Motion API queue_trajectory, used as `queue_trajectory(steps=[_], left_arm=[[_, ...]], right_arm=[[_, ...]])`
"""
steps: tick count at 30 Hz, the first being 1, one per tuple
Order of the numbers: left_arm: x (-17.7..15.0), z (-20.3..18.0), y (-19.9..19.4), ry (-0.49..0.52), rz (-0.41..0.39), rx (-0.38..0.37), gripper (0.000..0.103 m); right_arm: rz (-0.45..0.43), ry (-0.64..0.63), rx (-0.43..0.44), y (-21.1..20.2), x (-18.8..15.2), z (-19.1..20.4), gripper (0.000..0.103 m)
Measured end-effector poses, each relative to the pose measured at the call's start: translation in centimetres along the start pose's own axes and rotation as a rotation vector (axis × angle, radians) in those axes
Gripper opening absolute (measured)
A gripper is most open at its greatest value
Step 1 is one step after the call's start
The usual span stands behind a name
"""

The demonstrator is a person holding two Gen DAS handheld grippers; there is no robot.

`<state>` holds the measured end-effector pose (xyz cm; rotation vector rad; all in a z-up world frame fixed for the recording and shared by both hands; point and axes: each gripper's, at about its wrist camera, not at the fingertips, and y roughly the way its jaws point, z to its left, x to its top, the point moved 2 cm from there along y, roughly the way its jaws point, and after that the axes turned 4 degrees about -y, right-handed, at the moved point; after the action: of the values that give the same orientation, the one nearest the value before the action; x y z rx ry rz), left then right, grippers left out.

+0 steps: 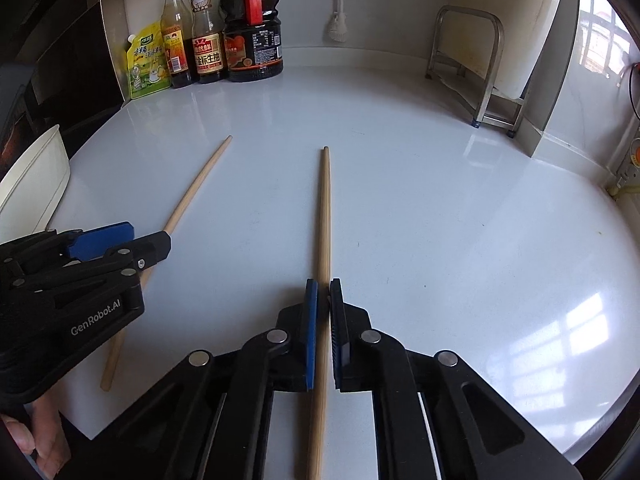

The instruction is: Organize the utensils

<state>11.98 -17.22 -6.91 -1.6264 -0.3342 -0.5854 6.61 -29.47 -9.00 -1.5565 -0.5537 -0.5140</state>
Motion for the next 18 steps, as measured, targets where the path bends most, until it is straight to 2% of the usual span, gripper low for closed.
queue_trajectory(steps=[1, 2, 5, 9, 14, 18], left_arm=[[-0.1, 0.0, -0.1, -0.001, 0.007, -0.015, 0.009], [-0.2, 0.1, -0.2, -0.007, 0.016, -0.036, 0.007], [-0.6, 0.6, -0.5, -0.036, 0.044, -0.108, 0.007], [-1.2, 2.0, -1.6, -0.071, 0.055, -0.157, 0.007], [-0.9, 5.0, -4.7, -0.106, 0.000, -0.179, 0.007], [-0.1, 8.5, -8.5, -0.137, -0.086, -0.172, 0.007]], right_arm=[[-0.001, 0.001, 0.004, 0.0, 0.0, 0.0, 0.006], [-0.002, 0.007, 0.009, 0.0, 0.0, 0.0, 0.006], [-0.004, 0.046, 0.061, -0.2, -0.2, -0.1, 0.006], [-0.023, 0.086, 0.103, -1.1, -0.1, 0.5, 0.006], [-0.069, 0.134, 0.166, -3.0, 0.9, 2.4, 0.006], [-0.111, 0.135, 0.227, -4.6, 2.7, 5.2, 0.006]])
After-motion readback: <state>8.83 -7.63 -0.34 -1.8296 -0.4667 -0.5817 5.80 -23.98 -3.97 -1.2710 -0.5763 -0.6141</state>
